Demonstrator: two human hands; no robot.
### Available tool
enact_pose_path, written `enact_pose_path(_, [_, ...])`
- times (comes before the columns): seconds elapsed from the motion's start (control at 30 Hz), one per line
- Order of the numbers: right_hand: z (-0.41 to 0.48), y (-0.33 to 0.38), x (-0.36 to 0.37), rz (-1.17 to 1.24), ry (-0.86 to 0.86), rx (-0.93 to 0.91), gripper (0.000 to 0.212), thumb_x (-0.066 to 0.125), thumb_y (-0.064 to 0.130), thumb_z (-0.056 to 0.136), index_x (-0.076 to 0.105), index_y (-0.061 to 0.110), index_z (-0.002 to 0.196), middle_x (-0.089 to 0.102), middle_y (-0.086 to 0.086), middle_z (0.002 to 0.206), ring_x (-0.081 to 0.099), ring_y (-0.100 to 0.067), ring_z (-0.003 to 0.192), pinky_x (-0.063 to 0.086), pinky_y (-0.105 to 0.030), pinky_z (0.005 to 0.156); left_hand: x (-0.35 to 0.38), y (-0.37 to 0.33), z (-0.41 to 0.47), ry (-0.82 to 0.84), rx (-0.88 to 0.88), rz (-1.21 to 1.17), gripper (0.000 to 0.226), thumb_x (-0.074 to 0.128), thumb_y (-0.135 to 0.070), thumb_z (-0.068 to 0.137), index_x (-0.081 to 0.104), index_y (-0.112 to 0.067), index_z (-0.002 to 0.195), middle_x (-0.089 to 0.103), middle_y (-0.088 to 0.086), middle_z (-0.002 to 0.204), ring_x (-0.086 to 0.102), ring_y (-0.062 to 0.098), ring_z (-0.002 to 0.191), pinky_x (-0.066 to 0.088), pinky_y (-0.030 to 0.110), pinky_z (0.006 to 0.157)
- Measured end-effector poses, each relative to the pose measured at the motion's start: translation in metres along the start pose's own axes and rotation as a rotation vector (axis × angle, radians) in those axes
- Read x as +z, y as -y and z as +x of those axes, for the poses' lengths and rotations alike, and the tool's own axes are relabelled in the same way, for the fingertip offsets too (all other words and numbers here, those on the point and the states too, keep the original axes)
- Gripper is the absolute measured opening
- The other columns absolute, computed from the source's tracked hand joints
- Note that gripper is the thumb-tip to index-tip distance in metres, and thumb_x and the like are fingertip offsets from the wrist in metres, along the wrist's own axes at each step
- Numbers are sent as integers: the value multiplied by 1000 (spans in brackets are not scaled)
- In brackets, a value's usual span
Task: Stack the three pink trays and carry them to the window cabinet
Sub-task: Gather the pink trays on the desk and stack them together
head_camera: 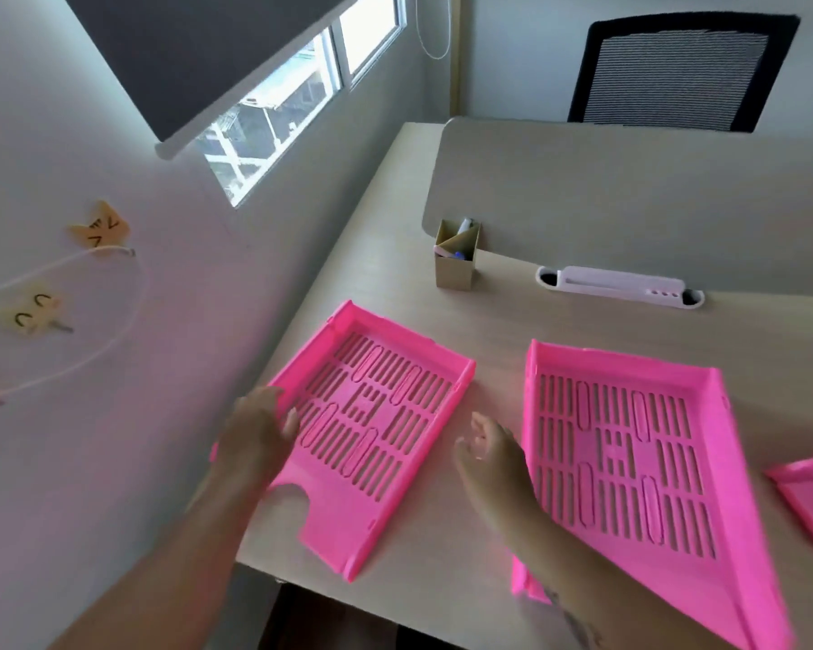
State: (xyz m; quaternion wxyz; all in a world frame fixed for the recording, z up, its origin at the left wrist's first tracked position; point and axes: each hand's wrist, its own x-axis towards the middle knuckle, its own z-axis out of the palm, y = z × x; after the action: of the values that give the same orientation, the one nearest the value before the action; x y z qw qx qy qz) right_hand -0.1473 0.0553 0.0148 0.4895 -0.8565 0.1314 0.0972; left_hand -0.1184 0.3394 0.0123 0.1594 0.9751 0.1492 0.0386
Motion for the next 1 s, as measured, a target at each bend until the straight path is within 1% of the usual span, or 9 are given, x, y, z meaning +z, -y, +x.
enact_pose_path(0.1, [-2, 11, 40, 50, 67, 155, 54, 55, 17, 90, 46, 6, 141, 54, -13, 139, 53, -27, 126, 43, -37, 106, -5, 46, 16, 107, -111, 25, 26, 64, -20, 83, 62, -10, 107, 67, 16, 99, 64, 35, 86, 54, 42, 73])
enact_pose_path(0.17, [0, 13, 58, 81, 94, 247, 51, 56, 22, 89, 48, 9, 137, 59, -11, 130, 59, -25, 113, 49, -38, 96, -2, 67, 21, 210, -160, -1, 24, 62, -20, 86, 63, -14, 108, 71, 17, 99, 67, 33, 82, 53, 37, 71])
enact_pose_path(0.27, [2, 16, 76, 81, 85, 333, 22, 58, 21, 88, 53, 9, 107, 61, -7, 93, 52, -16, 69, 43, -31, 63, 4, 83, 23, 271, -189, -61, 21, 58, -15, 90, 68, -10, 108, 73, 20, 97, 67, 31, 78, 52, 34, 68])
enact_pose_path(0.33, [2, 20, 79, 69, 12, 331, 10, 55, 14, 86, 45, 13, 88, 51, -2, 75, 42, -15, 57, 36, -31, 55, 2, 83, 24, 246, -180, -82, 15, 55, -14, 93, 68, -6, 94, 71, 17, 86, 63, 29, 70, 53, 35, 64])
enact_pose_path(0.43, [4, 28, 64, 57, -75, 268, 15, 53, 14, 86, 39, 17, 81, 46, 1, 69, 40, -16, 52, 30, -28, 46, -8, 73, 21, 273, -130, -158, 15, 52, -16, 97, 60, -11, 87, 63, 5, 74, 59, 18, 60, 46, 27, 49])
enact_pose_path(0.53, [6, 37, 35, -3, -130, 213, 15, 54, 14, 87, 40, 14, 84, 43, 4, 65, 38, -12, 48, 26, -26, 43, -21, 52, 15, 254, -49, -232, 19, 52, -17, 98, 57, -9, 81, 62, 7, 70, 57, 18, 56, 42, 26, 43])
enact_pose_path(0.7, [7, 34, -27, -10, -257, 105, 11, 54, 14, 89, 47, 8, 95, 44, 4, 66, 38, -10, 47, 30, -25, 43, -30, -1, -4, 193, 36, -258, 23, 55, -23, 95, 58, -12, 76, 67, 9, 71, 63, 27, 59, 48, 32, 47])
enact_pose_path(0.9, [-8, -20, -124, -13, -398, 63, 10, 51, 9, 91, 42, 10, 93, 44, 1, 65, 38, -14, 47, 35, -28, 43, -6, -103, -63, 217, 106, -328, 22, 52, -22, 95, 53, -12, 76, 63, 2, 67, 61, 22, 59, 48, 37, 50])
enact_pose_path(1.0, [-17, -57, -173, -33, -450, 63, 10, 50, 5, 92, 40, 7, 94, 44, 1, 64, 39, -14, 47, 29, -29, 43, 16, -152, -101, 236, 110, -362, 23, 51, -24, 96, 48, -16, 74, 61, 0, 65, 58, 20, 57, 43, 34, 49])
